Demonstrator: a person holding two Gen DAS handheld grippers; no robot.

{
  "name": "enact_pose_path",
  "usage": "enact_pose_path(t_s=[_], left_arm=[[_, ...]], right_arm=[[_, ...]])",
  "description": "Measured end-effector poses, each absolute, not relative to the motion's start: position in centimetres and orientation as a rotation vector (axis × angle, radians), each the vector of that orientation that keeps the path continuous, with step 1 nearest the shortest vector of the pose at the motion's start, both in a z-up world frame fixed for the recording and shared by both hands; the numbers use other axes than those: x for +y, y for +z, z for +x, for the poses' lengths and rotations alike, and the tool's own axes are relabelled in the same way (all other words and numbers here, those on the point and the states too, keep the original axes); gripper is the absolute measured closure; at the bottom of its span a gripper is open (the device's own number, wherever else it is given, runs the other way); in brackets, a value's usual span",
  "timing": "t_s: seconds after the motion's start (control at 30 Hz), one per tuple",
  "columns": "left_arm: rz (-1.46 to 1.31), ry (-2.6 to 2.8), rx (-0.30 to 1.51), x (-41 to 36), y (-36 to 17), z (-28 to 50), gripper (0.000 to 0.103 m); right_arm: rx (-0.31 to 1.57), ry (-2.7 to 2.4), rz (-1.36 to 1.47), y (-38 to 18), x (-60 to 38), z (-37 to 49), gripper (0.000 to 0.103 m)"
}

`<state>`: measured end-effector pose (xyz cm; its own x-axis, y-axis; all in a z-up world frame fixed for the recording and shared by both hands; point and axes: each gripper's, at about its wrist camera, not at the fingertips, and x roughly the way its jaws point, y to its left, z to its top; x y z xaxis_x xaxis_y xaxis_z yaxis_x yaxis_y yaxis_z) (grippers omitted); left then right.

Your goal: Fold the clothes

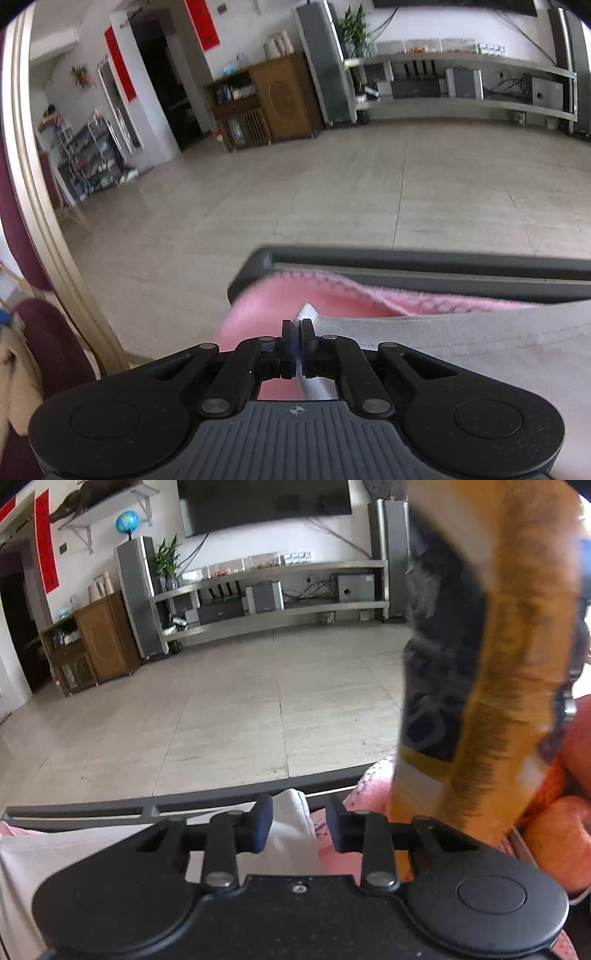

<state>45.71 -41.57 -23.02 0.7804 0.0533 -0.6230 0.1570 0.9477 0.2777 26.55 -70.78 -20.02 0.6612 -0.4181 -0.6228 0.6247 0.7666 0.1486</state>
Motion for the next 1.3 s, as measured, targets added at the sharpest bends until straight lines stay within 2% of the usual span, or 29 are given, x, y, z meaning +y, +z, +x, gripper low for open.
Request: enact_pose_path(t_s=[0.33, 0.37, 0.4, 0.57, 0.67, 0.8, 0.87, 0.9, 1.0, 1.03, 1.07, 1.23, 1.3], left_arm=[[0.339, -0.081, 0.65, -41.2, -23.6, 45.0, 0.099], [0.345, -0.081, 0.647, -41.3, -23.6, 45.0, 0.099], [0.346, -0.082, 0.642, -41.4, -23.5, 44.9, 0.099], [0.373, -0.103, 0.539, -43.4, -22.4, 43.8, 0.099], [0.495, -0.088, 0.468, -46.5, -23.1, 43.4, 0.099], [0.592, -0.083, 0.46, -49.1, -24.4, 43.7, 0.098], [0.628, -0.061, 0.458, -49.6, -24.5, 43.6, 0.095], [0.634, -0.049, 0.453, -49.6, -24.2, 43.4, 0.088], [0.589, -0.053, 0.492, -48.4, -22.2, 42.9, 0.077], [0.561, -0.047, 0.497, -47.4, -21.1, 42.6, 0.072], [0.54, -0.04, 0.499, -46.2, -20.0, 42.1, 0.07], [0.481, -0.07, 0.574, -39.1, -14.9, 37.6, 0.066], [0.475, -0.101, 0.595, -36.2, -13.5, 34.4, 0.066]], right_arm=[[0.699, -0.629, 0.43, -23.0, -72.5, 30.1, 0.073], [0.691, -0.627, 0.436, -23.2, -72.5, 30.0, 0.09], [0.675, -0.633, 0.423, -23.0, -72.2, 29.7, 0.097], [0.491, -0.78, -0.004, -20.7, -67.2, 28.5, 0.098], [0.539, -0.837, -0.134, -21.8, -66.4, 29.6, 0.098], [0.612, -0.901, -0.2, -23.8, -66.8, 30.6, 0.098], [0.651, -0.927, -0.257, -24.8, -66.5, 31.3, 0.097], [0.673, -0.938, -0.291, -25.2, -66.2, 31.8, 0.098], [0.708, -0.959, -0.342, -25.6, -65.2, 32.4, 0.093], [0.685, -0.946, -0.307, -24.6, -64.8, 31.7, 0.085], [0.671, -0.93, -0.278, -23.6, -64.4, 31.1, 0.076], [0.594, -0.829, -0.07, -16.0, -62.5, 24.2, 0.069], [0.563, -0.788, 0.04, -12.3, -61.8, 19.7, 0.063]])
